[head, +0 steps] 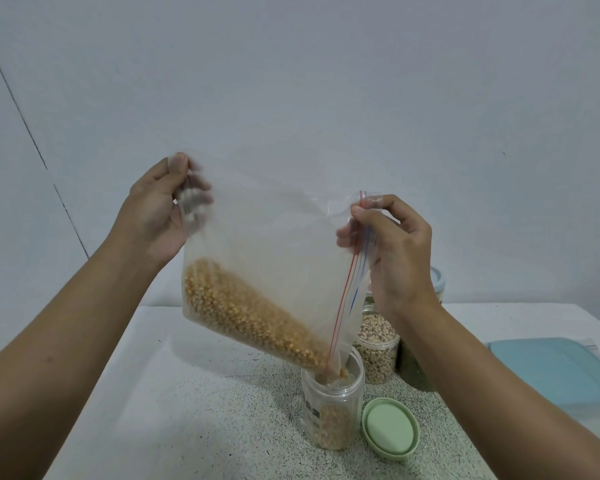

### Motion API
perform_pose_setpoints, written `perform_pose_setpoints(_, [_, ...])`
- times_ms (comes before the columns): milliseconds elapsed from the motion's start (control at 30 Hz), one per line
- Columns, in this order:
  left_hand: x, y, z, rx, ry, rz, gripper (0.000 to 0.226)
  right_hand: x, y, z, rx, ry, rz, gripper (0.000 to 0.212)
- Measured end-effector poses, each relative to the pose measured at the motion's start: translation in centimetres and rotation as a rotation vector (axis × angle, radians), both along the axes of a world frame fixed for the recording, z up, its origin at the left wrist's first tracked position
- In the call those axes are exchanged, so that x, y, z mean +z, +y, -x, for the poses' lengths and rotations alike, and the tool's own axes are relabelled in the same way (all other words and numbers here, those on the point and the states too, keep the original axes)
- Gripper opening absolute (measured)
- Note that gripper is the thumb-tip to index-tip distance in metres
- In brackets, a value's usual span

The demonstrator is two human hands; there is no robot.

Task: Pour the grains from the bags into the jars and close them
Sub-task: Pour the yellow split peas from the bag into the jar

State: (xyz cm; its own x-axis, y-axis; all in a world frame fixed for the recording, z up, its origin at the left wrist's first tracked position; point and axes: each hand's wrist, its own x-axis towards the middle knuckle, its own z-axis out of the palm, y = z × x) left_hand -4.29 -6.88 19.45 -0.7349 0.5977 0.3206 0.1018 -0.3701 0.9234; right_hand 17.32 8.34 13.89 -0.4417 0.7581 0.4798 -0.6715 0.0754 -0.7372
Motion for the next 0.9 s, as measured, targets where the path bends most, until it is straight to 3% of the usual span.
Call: perform_pose_setpoints(900, [-0.05,-0.14,0.37,-0.003,-0.013,-0.006,0.037,0.40,0.27,0.67,0.042,0.012,0.015,0.025])
